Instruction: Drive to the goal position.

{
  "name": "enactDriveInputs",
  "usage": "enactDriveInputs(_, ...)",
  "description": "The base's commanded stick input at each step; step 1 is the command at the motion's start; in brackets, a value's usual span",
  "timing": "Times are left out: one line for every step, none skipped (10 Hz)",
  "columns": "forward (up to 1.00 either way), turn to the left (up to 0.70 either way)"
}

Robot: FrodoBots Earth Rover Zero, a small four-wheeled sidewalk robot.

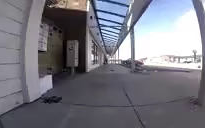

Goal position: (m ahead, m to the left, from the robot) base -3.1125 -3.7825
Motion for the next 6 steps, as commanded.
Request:
enactDriveInputs(0.85, 0.00)
enactDriveInputs(0.85, 0.00)
enactDriveInputs(0.85, 0.00)
enactDriveInputs(0.85, 0.00)
enactDriveInputs(0.85, 0.00)
enactDriveInputs(0.85, 0.00)
